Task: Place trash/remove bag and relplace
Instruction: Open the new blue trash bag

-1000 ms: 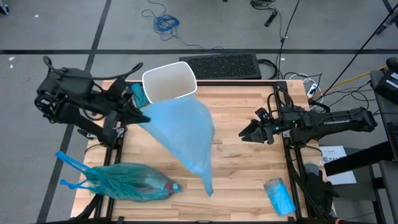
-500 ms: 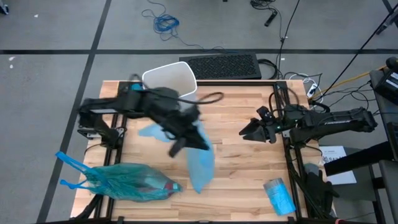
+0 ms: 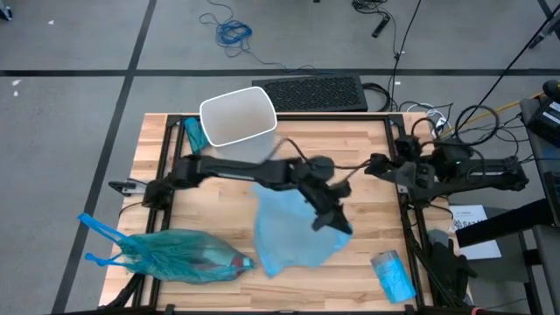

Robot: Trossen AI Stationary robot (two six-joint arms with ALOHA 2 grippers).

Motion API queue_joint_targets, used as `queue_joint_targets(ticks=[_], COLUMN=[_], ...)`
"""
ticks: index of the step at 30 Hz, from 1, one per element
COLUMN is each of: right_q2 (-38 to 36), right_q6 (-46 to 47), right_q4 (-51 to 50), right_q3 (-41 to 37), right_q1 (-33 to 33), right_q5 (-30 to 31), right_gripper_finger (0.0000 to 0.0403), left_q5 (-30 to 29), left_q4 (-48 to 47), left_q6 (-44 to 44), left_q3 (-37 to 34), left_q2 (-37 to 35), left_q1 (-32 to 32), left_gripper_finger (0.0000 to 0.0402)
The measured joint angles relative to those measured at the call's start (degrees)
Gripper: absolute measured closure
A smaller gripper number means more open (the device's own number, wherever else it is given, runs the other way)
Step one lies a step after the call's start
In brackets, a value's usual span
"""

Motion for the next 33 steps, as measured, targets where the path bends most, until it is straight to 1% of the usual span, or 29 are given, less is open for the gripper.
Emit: queue_joint_targets(ticks=[3, 5, 7, 9, 12, 19, 23, 29, 33], right_q2=[-1.3, -1.4, -1.4, -1.4, -1.4, -1.3, -1.3, -1.3, -1.3], right_q6=[0.0, 0.0, 0.0, 0.0, -0.1, -0.3, -0.2, -0.4, -0.4], right_q4=[-1.0, -1.3, -1.7, -2.2, -3.9, -6.0, -6.1, -7.6, -10.2], right_q3=[0.0, 0.0, 0.0, 0.0, 0.0, 0.0, 0.0, 0.0, 0.0], right_q1=[0.0, 0.0, 0.0, 0.0, 0.0, 0.0, 0.0, 0.0, 0.0], right_q5=[0.0, 0.1, 0.1, 0.1, 0.2, 0.1, 0.1, 0.1, 0.1], right_gripper_finger=[0.0145, 0.0145, 0.0145, 0.0145, 0.0145, 0.0145, 0.0145, 0.0145, 0.0145], left_q5=[0.0, 1.3, 2.4, 2.6, 2.6, 1.7, 1.6, 1.6, 1.7], left_q4=[4.6, 7.1, 7.9, 7.7, 8.1, 18.6, 23.3, 34.4, 35.2], left_q6=[-3.6, -6.6, -8.8, -9.2, -9.3, -9.8, -14.2, -19.3, -19.8], left_q3=[-0.2, -0.1, 0.0, 0.0, -0.1, 0.0, 0.0, 1.0, 3.3], left_q2=[4.3, 6.0, 7.2, 8.1, 8.4, 8.3, 8.3, 7.8, 7.7], left_q1=[0.0, 0.0, -0.1, -0.2, -0.3, -0.8, -0.8, -0.6, -0.6], left_gripper_finger=[0.0399, 0.0391, 0.0379, 0.0367, 0.0348, 0.0288, 0.0250, 0.0208, 0.0192])
